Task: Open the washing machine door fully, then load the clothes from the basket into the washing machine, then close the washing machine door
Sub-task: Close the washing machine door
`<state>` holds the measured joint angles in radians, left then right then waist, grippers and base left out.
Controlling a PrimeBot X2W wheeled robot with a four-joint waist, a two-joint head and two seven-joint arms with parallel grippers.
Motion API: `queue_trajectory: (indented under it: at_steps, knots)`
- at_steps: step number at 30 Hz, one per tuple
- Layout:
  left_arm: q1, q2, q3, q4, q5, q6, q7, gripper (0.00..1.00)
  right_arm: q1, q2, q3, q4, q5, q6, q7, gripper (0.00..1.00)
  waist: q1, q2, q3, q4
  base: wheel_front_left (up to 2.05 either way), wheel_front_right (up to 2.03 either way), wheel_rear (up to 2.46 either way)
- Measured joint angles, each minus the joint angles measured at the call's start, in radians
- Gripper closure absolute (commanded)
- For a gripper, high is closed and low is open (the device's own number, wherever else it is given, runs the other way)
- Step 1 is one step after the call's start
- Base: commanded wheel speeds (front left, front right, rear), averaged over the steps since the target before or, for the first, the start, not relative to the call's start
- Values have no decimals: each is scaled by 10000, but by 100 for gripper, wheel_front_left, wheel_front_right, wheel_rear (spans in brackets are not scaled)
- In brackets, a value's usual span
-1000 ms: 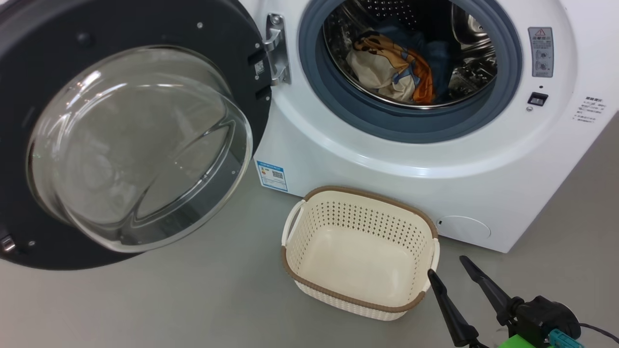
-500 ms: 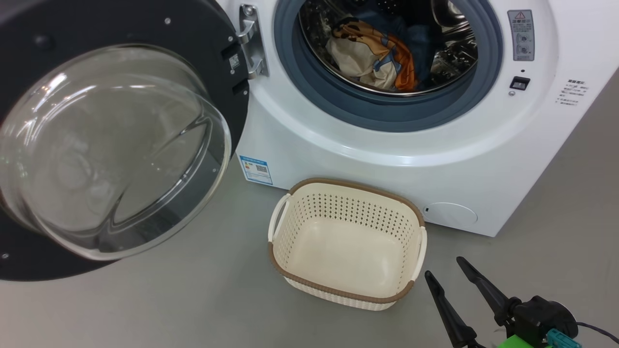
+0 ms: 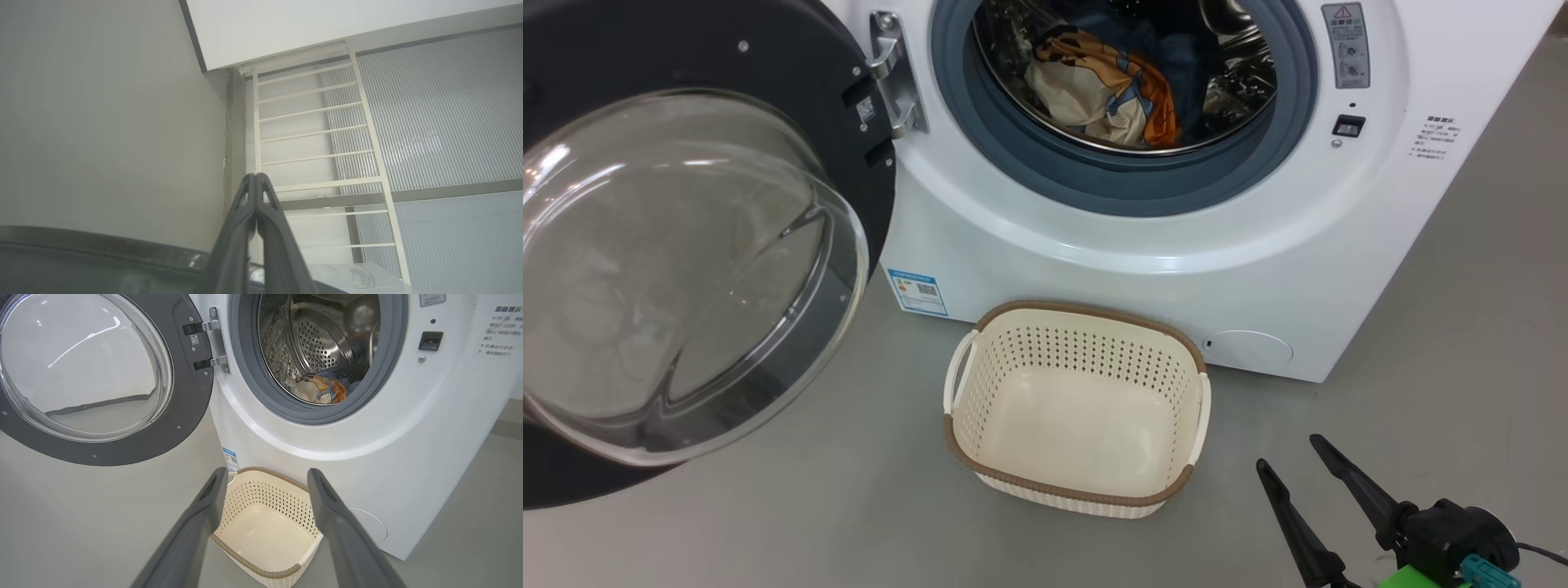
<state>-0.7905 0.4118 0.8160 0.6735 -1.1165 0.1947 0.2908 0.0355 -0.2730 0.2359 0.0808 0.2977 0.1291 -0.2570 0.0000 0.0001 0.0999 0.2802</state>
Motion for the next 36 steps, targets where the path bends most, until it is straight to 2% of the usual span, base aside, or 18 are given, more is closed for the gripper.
queue_trajectory:
  at_steps: [13,36]
  knots:
    - [363,58,-96,-435,-111,313,721,100,55,-257,6,-65,132,0,0,0,0,0,275,-135,0,0,0]
    - [585,15,-240,-456,-282,295,1313,100,56,-830,52,-249,194,0,0,0,0,0,752,-95,0,0,0]
